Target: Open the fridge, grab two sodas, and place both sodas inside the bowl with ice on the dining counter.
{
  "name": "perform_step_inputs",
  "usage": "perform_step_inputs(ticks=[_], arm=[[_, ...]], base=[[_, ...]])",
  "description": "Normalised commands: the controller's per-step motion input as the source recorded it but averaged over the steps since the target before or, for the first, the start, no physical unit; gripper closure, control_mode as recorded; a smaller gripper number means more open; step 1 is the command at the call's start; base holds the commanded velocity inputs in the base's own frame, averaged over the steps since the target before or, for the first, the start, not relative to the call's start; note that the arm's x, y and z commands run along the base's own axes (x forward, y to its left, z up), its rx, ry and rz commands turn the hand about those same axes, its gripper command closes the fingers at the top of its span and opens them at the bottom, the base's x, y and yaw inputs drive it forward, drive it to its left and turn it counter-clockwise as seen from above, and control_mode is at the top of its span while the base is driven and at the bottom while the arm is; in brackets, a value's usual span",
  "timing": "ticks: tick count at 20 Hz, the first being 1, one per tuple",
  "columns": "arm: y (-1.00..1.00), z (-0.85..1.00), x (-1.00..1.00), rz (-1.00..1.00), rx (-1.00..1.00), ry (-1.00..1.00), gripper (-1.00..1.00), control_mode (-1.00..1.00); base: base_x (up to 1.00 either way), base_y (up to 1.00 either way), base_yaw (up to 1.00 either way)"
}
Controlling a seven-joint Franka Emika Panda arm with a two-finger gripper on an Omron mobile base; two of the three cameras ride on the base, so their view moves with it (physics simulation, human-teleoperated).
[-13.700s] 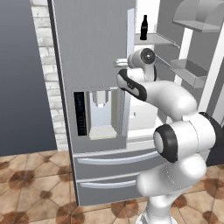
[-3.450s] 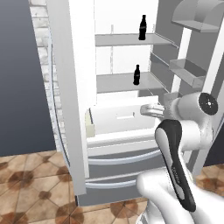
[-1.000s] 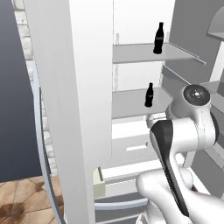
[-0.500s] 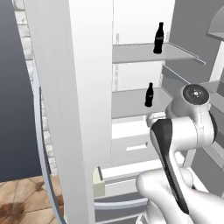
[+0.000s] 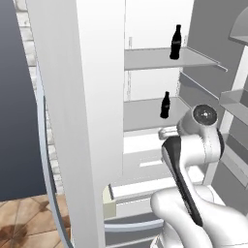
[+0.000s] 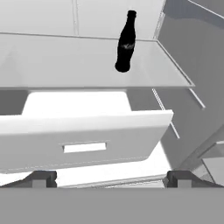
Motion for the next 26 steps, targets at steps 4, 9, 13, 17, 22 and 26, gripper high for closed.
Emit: perform_step_inputs(ticks=[4, 9, 13, 17, 22, 26], arm=[[-0.05, 0.0, 0.38, 0.0, 0.01, -0.21, -1.0, -1.0], [-0.04, 0.17, 0.44, 0.0, 0.02, -0.17, -1.0, -1.0], [-0.17, 0.13, 0.48, 0.0, 0.0, -0.14, -1.0, -1.0], [-0.12, 0.25, 0.34, 0.0, 0.0, -0.09, -1.0, -1.0], [-0.04, 0.24, 0.1, 0.0, 0.0, -0.05, -1.0, -1.0], [-0.05, 0.23, 0.04, 0.0, 0.0, -0.04, -1.0, -1.0]], base=[[0.0, 0.0, 0.0], [0.0, 0.0, 0.0], [0.0, 0.0, 0.0], [0.0, 0.0, 0.0], [0.0, 0.0, 0.0], [0.0, 0.0, 0.0]])
